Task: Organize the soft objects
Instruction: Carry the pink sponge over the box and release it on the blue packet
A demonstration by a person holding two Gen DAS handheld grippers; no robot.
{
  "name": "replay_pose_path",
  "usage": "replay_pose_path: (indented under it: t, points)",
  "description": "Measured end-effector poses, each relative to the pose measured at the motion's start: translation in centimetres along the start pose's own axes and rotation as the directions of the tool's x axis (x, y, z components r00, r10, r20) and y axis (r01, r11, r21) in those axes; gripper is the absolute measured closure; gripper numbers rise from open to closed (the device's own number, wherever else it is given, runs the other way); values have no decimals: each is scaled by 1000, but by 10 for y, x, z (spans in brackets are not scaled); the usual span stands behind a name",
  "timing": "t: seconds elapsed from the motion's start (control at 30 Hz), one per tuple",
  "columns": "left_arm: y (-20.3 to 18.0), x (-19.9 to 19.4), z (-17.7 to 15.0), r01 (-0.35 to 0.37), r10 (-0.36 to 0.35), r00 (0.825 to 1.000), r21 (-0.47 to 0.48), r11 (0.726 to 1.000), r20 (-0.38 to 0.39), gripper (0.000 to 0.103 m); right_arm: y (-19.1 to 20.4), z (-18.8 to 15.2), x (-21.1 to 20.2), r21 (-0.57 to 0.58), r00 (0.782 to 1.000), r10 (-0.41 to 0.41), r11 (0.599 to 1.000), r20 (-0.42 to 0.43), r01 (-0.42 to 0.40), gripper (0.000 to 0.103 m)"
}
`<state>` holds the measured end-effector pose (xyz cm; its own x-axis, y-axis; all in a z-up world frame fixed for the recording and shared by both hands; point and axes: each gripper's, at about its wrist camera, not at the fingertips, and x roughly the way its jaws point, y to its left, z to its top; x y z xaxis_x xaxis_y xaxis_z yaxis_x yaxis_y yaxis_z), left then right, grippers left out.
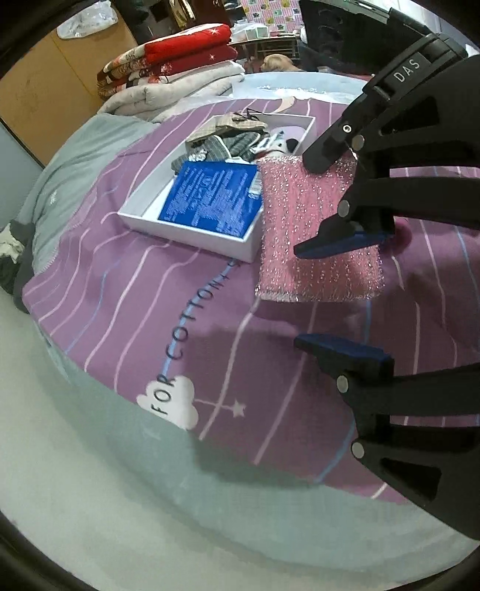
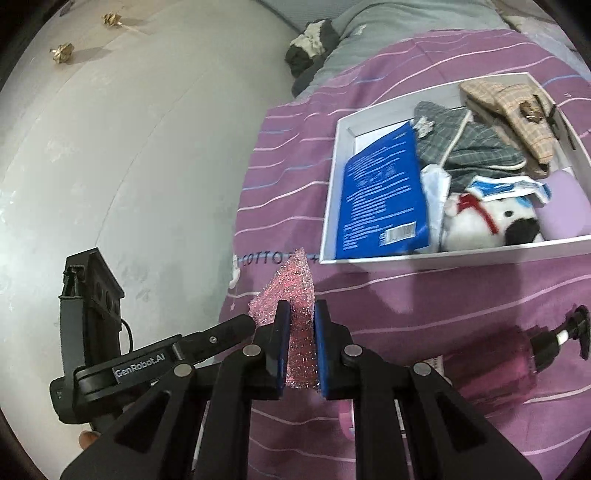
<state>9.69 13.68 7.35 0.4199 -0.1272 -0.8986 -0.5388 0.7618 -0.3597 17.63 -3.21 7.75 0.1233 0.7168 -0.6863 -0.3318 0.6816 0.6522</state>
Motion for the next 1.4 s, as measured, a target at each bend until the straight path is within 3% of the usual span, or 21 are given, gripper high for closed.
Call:
replay_pose_path:
  t: [0.17, 0.43, 0.57, 0.7, 0.73, 0.8, 0.83, 0.93, 1.0, 1.07, 1.1, 1.13, 1.23, 1.27, 1.3, 1.4]
  points:
    - [-23, 9, -3, -67, 64, 997, 76, 995, 31, 59, -3, 4, -9, 16, 999, 5, 1000, 47, -6, 92]
    - [-49, 19, -4, 1, -10, 998, 159, 987, 58, 59, -16, 12, -29, 65, 994, 16, 998, 111, -24, 98]
    - [-51, 16, -3, -24, 8, 995, 168, 985, 98, 59, -20, 17, -37, 74, 990, 29, 996, 137, -40, 100]
    - [-46, 23, -1, -46, 37, 998, 159, 986, 60, 59, -33, 18, -33, 103, 993, 3, 995, 116, -15, 99]
    - [-44, 27, 0, -58, 52, 998, 155, 986, 44, 59, -38, 18, -30, 122, 995, -21, 992, 93, 9, 93]
    - [-42, 33, 0, -75, 73, 997, 147, 986, 24, 59, -49, 19, -26, 155, 994, -84, 985, 62, 74, 59]
    - [-41, 35, 0, -83, 82, 997, 145, 986, 14, 59, -54, 18, -25, 163, 993, -106, 982, 57, 95, 32]
    - [-40, 43, -1, -101, 104, 995, 145, 984, -11, 59, -65, 17, -20, 132, 992, -124, 984, 29, 119, 29]
    - [-42, 47, -2, -110, 114, 993, 151, 982, -18, 59, -75, 16, -8, 134, 992, -127, 983, -24, 129, 32]
    - [-43, 49, -3, -112, 117, 993, 162, 980, -20, 59, -84, 14, 5, 142, 986, -159, 976, -53, 165, 49]
    - [-44, 49, -3, -113, 117, 993, 165, 980, -19, 59, -87, 13, 12, 143, 983, -174, 973, -66, 181, 51]
    - [-45, 49, -4, -114, 119, 993, 169, 979, -17, 59, -89, 12, 15, 137, 986, -158, 977, -61, 165, 57]
    - [-45, 48, -3, -133, 136, 991, 170, 976, -6, 59, -90, 11, 14, 157, 997, -29, 987, -69, 40, 85]
    - [-45, 47, -3, -140, 141, 990, 169, 976, 3, 59, -90, 13, 13, 158, 998, -25, 987, -59, 34, 95]
    - [-44, 45, -3, -136, 136, 991, 170, 976, 11, 59, -89, 13, 9, 155, 999, -29, 987, -43, 36, 97]
    - [-40, 36, -1, -90, 83, 995, 156, 984, 48, 59, -88, 15, -1, 172, 997, 75, 983, -15, -71, 103]
